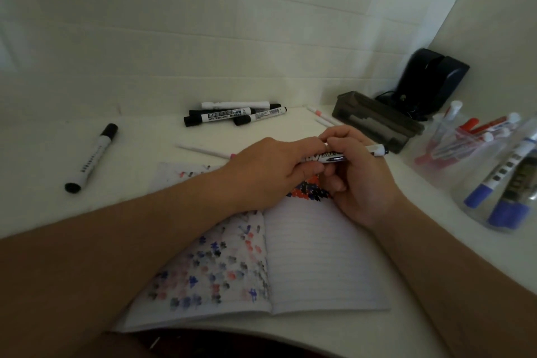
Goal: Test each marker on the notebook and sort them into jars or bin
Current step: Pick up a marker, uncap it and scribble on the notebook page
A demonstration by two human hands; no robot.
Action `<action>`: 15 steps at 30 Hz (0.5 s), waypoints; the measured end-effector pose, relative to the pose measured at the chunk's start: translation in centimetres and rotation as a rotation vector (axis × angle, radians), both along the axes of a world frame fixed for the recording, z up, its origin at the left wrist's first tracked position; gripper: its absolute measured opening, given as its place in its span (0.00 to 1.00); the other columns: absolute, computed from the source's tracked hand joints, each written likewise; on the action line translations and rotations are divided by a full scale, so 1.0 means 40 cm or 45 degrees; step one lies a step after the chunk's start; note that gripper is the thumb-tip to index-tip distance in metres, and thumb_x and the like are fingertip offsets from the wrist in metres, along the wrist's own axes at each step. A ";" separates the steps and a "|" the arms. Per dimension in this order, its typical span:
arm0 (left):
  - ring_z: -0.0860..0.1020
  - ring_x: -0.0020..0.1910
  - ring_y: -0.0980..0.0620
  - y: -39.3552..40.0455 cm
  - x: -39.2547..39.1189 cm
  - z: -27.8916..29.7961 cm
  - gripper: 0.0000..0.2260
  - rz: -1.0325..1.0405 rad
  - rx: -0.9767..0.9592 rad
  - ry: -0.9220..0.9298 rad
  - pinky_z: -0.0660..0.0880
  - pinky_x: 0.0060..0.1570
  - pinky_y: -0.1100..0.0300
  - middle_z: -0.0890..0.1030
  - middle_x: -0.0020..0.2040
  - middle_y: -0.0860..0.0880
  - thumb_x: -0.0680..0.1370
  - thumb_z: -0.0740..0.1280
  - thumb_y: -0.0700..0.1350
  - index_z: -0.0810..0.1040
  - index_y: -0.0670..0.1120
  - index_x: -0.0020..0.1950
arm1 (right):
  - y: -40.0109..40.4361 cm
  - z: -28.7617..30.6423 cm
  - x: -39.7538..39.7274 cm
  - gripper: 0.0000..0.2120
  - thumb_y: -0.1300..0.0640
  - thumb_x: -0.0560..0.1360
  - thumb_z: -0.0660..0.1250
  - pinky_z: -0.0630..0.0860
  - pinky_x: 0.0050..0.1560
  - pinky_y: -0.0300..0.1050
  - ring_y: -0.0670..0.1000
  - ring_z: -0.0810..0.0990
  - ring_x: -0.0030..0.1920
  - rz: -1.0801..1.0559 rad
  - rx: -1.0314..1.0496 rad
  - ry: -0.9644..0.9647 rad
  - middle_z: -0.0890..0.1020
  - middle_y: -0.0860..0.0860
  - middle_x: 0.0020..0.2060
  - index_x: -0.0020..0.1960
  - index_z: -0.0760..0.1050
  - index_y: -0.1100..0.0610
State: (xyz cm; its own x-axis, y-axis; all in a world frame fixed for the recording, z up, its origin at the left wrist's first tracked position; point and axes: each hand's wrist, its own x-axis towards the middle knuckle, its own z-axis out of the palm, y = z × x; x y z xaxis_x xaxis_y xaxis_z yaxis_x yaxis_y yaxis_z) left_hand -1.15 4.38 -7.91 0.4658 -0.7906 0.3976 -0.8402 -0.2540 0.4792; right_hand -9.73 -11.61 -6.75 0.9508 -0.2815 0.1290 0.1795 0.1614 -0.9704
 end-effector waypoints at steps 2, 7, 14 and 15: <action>0.75 0.31 0.61 -0.001 -0.002 0.001 0.17 -0.007 -0.019 0.012 0.66 0.34 0.63 0.74 0.32 0.60 0.85 0.60 0.57 0.69 0.65 0.74 | 0.000 0.001 -0.001 0.15 0.64 0.82 0.58 0.62 0.22 0.37 0.50 0.65 0.24 -0.005 0.025 0.012 0.71 0.59 0.31 0.44 0.80 0.56; 0.76 0.30 0.58 0.006 -0.005 0.014 0.17 0.025 -0.074 0.092 0.67 0.33 0.65 0.77 0.34 0.69 0.85 0.61 0.57 0.69 0.68 0.74 | 0.008 0.019 -0.009 0.16 0.63 0.82 0.57 0.60 0.25 0.40 0.50 0.64 0.27 -0.006 0.009 0.045 0.71 0.59 0.34 0.47 0.83 0.55; 0.78 0.36 0.59 0.003 -0.026 0.030 0.30 0.084 0.071 0.195 0.78 0.38 0.53 0.79 0.38 0.54 0.70 0.70 0.72 0.61 0.61 0.62 | -0.013 0.067 -0.004 0.12 0.57 0.83 0.61 0.67 0.26 0.40 0.52 0.71 0.31 0.098 -0.205 0.143 0.74 0.55 0.32 0.53 0.83 0.52; 0.79 0.39 0.56 0.002 -0.029 0.032 0.34 0.122 0.142 0.192 0.80 0.41 0.50 0.79 0.41 0.54 0.67 0.71 0.74 0.59 0.60 0.62 | -0.027 0.086 -0.006 0.10 0.53 0.83 0.63 0.70 0.28 0.40 0.52 0.73 0.32 0.144 -0.229 0.216 0.75 0.54 0.33 0.52 0.83 0.52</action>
State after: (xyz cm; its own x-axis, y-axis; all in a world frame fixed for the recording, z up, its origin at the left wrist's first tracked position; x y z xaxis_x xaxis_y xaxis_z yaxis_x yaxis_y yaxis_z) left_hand -2.32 4.47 -6.64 0.5887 -0.7748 0.2304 -0.7303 -0.3877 0.5624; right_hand -9.97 -12.69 -3.33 0.9872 -0.1594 0.0034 0.0024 -0.0067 -1.0000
